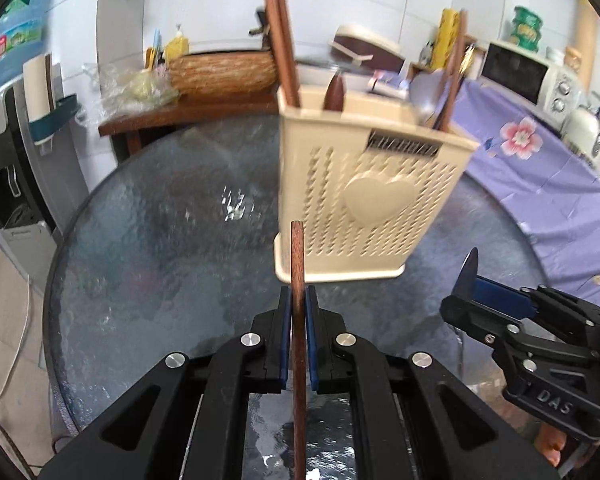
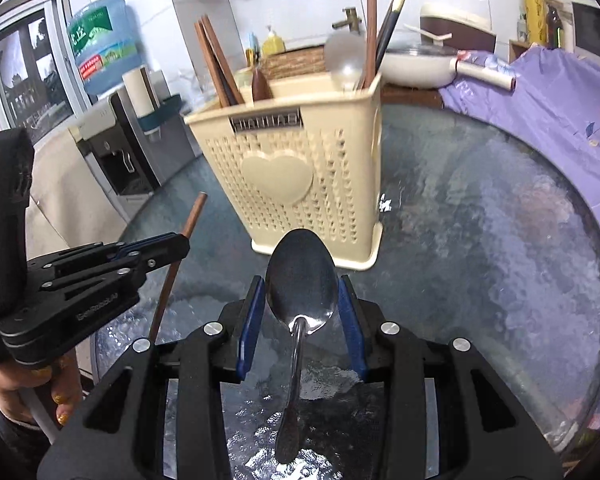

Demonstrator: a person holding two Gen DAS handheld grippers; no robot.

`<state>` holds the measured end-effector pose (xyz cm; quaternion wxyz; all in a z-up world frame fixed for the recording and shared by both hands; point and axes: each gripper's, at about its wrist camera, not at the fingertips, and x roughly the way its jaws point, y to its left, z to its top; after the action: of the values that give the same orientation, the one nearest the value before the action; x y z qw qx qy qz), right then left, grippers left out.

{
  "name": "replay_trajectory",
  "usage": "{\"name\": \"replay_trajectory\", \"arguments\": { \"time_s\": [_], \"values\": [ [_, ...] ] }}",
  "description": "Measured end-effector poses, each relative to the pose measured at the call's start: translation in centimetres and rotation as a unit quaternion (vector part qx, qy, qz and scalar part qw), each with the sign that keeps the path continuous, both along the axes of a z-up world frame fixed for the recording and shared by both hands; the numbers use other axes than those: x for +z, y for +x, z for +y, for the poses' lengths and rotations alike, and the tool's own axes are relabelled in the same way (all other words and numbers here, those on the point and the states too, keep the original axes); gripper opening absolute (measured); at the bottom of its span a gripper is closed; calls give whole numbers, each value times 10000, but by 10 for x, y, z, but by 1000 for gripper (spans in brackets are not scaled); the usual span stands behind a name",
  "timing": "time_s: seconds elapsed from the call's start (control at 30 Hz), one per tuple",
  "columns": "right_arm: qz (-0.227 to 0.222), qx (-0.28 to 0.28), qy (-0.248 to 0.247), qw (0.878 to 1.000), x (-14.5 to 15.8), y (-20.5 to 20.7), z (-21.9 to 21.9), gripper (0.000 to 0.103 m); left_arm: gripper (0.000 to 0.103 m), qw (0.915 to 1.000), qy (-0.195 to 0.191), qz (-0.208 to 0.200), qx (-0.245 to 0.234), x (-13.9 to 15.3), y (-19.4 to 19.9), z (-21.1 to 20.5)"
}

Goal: Organize utensils
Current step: 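Lift the spoon and chopstick and carry them above the holder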

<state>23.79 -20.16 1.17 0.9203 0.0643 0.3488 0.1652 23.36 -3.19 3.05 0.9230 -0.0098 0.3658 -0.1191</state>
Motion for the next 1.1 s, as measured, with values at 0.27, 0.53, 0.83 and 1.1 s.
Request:
{"name": "replay_trajectory", "arguments": {
  "time_s": [0.27,0.53,0.83,1.1],
  "values": [
    [-328,24,-127,9994,25,-19,0,37,7,9991,-189,-353,-141,30,-23,-3],
    [-391,63,-226,9990,32,-28,2,37,7,9980,-221,-541,-221,40,-37,-5],
    [-466,40,-18,9989,44,-30,-6,37,6,9964,-293,-747,-268,56,-43,-2],
    [-564,23,127,9983,59,-30,-10,37,6,9948,-389,-892,-299,69,-46,0]
  ]
}}
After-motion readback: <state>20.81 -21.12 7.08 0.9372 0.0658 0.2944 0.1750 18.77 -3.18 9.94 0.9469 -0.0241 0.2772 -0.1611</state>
